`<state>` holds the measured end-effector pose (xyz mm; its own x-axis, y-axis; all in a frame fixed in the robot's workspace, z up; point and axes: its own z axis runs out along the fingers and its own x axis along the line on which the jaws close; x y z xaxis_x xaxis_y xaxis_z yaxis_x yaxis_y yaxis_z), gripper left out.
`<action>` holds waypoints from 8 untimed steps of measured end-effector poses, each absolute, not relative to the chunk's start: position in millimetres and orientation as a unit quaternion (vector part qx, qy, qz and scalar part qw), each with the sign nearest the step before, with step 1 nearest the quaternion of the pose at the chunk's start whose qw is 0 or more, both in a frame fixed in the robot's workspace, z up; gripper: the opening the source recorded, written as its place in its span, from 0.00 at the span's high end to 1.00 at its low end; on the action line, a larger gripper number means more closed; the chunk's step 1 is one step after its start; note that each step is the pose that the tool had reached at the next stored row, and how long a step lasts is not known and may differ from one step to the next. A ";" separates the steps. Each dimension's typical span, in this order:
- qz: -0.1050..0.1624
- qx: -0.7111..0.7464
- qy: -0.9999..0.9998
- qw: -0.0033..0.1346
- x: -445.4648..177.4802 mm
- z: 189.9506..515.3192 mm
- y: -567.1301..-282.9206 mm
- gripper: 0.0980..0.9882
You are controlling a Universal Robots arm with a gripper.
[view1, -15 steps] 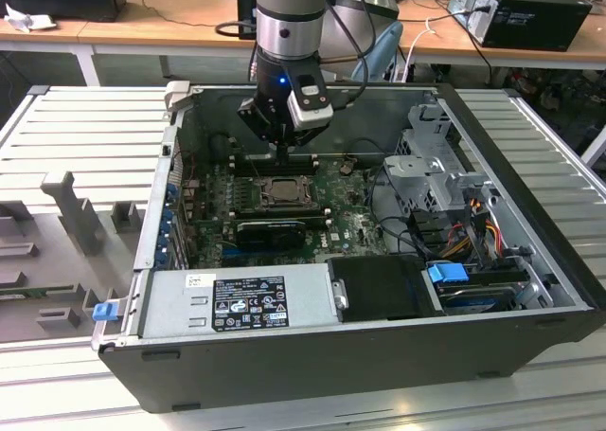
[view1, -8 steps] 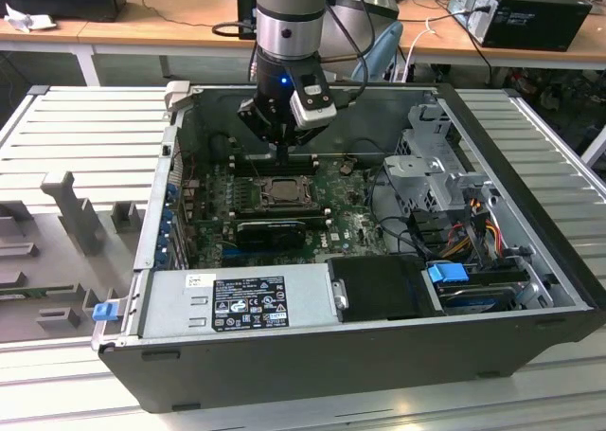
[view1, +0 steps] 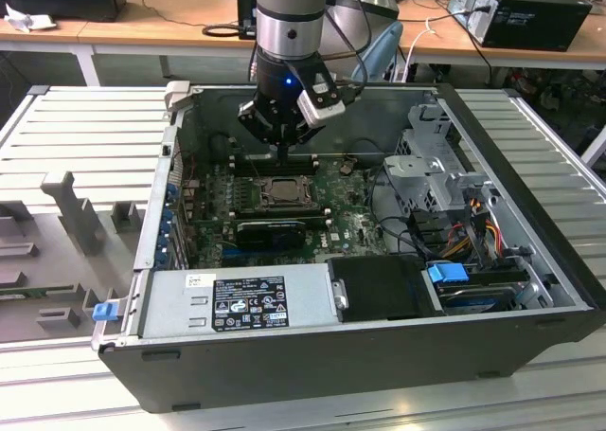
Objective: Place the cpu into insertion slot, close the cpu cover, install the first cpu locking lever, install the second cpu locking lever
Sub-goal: 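Install the first cpu locking lever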
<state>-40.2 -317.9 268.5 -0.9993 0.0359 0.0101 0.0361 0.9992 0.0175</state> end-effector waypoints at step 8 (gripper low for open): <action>-0.013 0.029 -0.999 0.005 -69.6 267.7 -318.0 0.99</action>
<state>-69.6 -318.0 267.7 -0.9982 -0.0588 0.0092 -0.0586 0.9980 0.0256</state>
